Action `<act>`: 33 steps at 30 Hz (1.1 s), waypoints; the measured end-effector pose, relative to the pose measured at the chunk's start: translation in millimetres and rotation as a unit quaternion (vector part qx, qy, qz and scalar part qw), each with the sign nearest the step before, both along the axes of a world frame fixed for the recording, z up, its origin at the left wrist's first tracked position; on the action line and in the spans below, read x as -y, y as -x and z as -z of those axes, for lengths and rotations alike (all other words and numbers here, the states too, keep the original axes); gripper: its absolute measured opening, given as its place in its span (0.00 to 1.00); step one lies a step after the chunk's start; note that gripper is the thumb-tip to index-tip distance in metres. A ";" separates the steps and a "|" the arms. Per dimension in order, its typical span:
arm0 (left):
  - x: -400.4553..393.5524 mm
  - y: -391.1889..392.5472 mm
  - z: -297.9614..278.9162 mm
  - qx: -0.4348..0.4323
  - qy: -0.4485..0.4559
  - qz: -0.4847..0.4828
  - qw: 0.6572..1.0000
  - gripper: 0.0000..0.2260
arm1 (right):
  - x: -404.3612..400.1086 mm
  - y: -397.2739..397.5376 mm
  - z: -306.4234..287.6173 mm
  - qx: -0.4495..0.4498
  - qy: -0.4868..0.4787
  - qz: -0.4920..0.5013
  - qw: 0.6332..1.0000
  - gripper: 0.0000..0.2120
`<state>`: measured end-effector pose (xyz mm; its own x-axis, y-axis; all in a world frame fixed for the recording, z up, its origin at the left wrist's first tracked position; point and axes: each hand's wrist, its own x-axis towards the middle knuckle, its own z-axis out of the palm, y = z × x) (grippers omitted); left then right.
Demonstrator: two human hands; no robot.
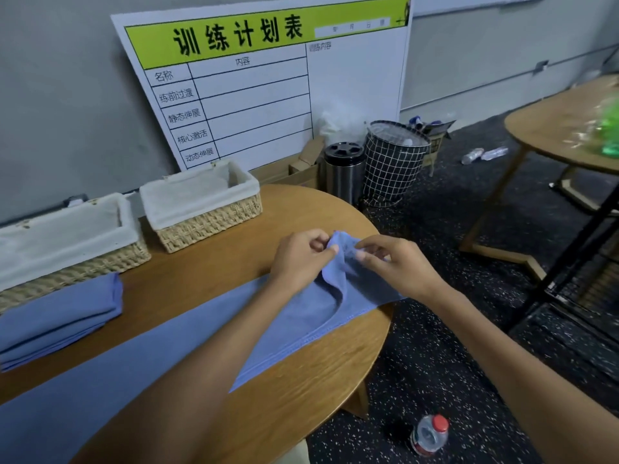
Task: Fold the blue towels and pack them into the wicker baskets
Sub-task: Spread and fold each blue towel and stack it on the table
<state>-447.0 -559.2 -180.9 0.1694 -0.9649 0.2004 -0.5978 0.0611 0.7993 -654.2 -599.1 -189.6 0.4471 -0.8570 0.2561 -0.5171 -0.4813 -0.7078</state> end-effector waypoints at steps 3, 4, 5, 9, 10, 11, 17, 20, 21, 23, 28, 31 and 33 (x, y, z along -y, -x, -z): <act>4.7 18.4 -10.9 0.003 0.009 0.120 0.993 0.02 | -5.1 9.0 -3.3 0.083 -0.064 0.013 0.994 0.13; 7.2 24.2 -14.3 0.009 -0.002 0.161 0.987 0.04 | -6.2 13.1 -4.3 0.118 -0.092 0.017 0.989 0.15; 10.4 28.4 -17.2 0.010 -0.018 0.201 0.979 0.06 | -6.7 17.1 -5.0 0.142 -0.115 0.024 0.983 0.18; 26.3 33.4 -25.5 -0.074 -0.097 0.267 0.956 0.09 | -3.4 26.1 -0.9 0.151 -0.144 0.063 0.976 0.18; 32.4 32.9 -23.8 -0.077 -0.084 0.245 0.963 0.09 | -2.3 26.7 1.1 0.151 -0.141 0.074 0.976 0.15; 39.2 31.3 -20.5 -0.046 -0.058 0.214 0.974 0.09 | -1.3 27.0 2.6 0.146 -0.136 0.086 0.976 0.13; 65.9 24.3 18.4 0.220 -0.029 0.144 0.964 0.10 | -3.7 32.8 3.5 0.121 -0.156 0.117 0.973 0.11; 71.4 28.3 31.9 0.210 0.001 0.119 0.970 0.06 | -6.9 37.2 -0.5 0.143 -0.176 0.117 0.967 0.12; 73.2 28.8 31.8 0.198 0.007 0.120 0.973 0.05 | -9.0 38.0 -3.4 0.158 -0.186 0.110 0.964 0.12; 77.4 28.8 27.6 0.176 0.008 0.135 0.975 0.04 | -14.2 39.0 -10.1 0.192 -0.202 0.095 0.956 0.12; 76.9 35.1 19.5 0.241 0.013 0.173 0.955 0.03 | -22.7 42.8 -5.9 0.195 -0.204 0.091 0.955 0.11; 73.9 38.7 34.6 0.252 0.013 0.141 0.957 0.08 | -25.4 45.1 15.9 0.091 -0.192 0.097 0.972 0.13; 76.4 38.8 38.4 0.234 0.014 0.104 0.967 0.11 | -26.8 45.2 26.1 0.053 -0.171 0.122 0.976 0.12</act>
